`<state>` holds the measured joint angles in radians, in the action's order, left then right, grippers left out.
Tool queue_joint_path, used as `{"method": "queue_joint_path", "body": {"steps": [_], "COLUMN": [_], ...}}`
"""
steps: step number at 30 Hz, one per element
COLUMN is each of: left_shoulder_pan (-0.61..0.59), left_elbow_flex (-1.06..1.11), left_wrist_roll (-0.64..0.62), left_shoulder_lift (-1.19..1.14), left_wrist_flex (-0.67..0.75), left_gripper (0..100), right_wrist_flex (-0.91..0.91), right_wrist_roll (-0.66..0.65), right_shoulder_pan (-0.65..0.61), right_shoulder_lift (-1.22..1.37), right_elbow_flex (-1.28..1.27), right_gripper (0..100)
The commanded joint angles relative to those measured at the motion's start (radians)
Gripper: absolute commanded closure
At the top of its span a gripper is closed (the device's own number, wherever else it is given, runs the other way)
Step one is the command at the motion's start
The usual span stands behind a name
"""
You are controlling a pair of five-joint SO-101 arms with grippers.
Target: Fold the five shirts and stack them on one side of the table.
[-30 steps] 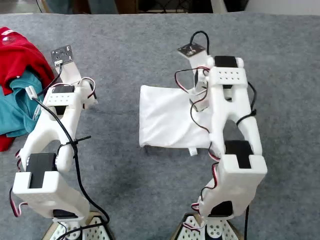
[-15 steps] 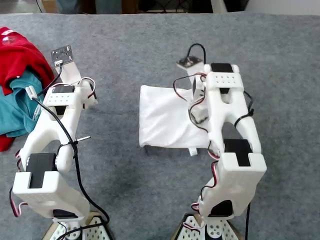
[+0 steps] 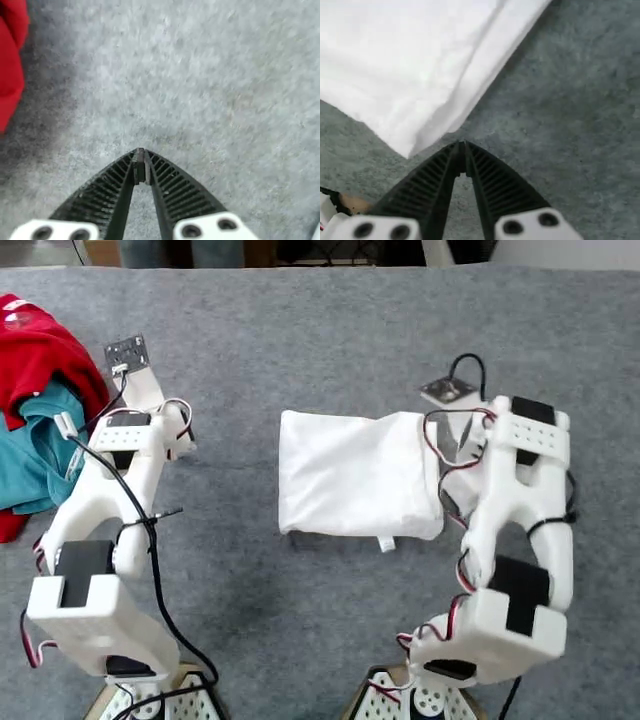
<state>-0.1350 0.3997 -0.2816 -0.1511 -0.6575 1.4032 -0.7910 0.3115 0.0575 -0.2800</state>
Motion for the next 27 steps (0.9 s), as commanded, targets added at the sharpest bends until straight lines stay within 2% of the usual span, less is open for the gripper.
{"method": "queue_joint_path", "body": {"steps": [1, 7, 10, 14, 20, 27], "left_shoulder_pan": [0.010, 0.010, 0.010, 0.010, 0.010, 0.091], "left_elbow_flex": [-0.087, -0.101, -0.097, -0.097, -0.104, -0.163], "left_wrist_roll": [0.000, 0.000, 0.000, 0.000, 0.000, -0.003], "left_shoulder_lift": [-0.017, -0.035, -0.035, -0.035, -0.035, -0.034], "left_wrist_flex": [0.000, -0.002, -0.002, -0.002, -0.002, -0.034], "left_gripper": [97, 97, 97, 97, 97, 97], "right_wrist_flex": [-0.038, -0.135, -0.146, -0.158, -0.276, -0.250], "right_wrist_roll": [0.015, 0.169, 0.206, 0.215, 0.212, 0.258], "right_shoulder_pan": [-0.020, -0.222, -0.267, -0.195, -0.037, -0.054], "right_shoulder_lift": [-0.117, -0.156, -0.111, -0.054, -0.018, -0.105], "right_elbow_flex": [-0.001, -0.030, -0.084, -0.174, -0.280, -0.197], "right_gripper": [98.4, 98.4, 98.4, 98.4, 98.4, 98.4]}}
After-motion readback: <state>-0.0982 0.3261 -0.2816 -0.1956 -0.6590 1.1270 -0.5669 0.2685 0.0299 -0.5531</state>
